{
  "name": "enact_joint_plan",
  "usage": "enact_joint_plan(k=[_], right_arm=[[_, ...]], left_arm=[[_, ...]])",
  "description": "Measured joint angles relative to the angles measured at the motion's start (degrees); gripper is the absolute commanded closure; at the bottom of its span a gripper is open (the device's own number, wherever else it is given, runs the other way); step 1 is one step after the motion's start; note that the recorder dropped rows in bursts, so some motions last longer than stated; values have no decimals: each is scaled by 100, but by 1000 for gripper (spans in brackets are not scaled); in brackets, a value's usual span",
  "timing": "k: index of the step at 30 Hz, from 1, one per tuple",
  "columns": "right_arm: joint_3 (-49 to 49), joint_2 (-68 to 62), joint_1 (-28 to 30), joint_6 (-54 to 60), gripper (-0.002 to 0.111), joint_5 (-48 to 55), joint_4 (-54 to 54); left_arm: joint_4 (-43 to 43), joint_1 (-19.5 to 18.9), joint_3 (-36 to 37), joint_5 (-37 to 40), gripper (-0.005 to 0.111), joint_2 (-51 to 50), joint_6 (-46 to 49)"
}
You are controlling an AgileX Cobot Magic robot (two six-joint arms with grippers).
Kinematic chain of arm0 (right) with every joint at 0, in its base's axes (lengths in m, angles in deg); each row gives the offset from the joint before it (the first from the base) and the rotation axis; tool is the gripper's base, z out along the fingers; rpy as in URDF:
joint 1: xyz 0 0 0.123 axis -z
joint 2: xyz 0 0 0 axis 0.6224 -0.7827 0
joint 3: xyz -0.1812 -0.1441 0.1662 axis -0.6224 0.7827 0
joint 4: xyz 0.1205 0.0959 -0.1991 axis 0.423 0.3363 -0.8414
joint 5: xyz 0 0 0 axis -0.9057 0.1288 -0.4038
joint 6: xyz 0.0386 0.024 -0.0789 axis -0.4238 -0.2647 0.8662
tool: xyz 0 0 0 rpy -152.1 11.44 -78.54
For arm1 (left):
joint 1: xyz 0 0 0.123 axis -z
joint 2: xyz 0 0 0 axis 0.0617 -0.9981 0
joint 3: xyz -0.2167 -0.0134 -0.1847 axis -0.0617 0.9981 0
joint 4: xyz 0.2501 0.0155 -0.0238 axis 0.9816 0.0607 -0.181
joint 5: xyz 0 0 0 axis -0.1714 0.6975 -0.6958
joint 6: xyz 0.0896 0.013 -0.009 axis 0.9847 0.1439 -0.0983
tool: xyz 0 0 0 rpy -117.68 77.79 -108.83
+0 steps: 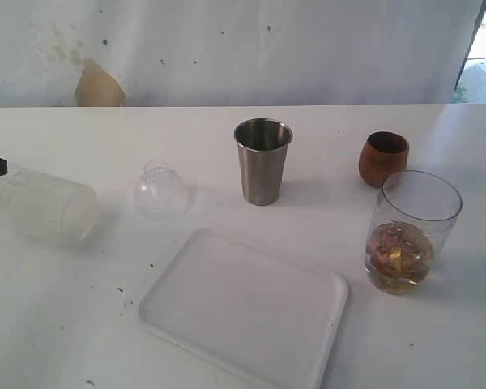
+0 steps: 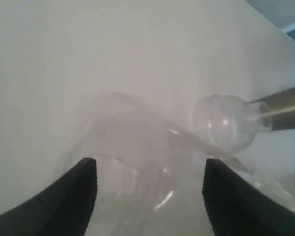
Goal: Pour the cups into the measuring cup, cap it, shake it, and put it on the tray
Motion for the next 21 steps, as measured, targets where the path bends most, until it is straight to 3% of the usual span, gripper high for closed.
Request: enact_joint_plan(k=[5,12,14,17,18,21], right_arm=[[0,0,0,0,108,0,0],[0,0,0,0,108,0,0],[0,0,0,0,108,0,0],[0,0,0,0,108,0,0],[0,0,0,0,108,0,0],[0,0,0,0,108,0,0]], left_arm=[[80,106,-46,337,47,-36,-219],[301,585,3,349,48,-170,-358],[326,732,3,361,58,-201,-358],[277,852,3,476,98,-199,-347],[244,852,-17,590,106,-188,-366],[343,853,-97,817,107,-76,-465]])
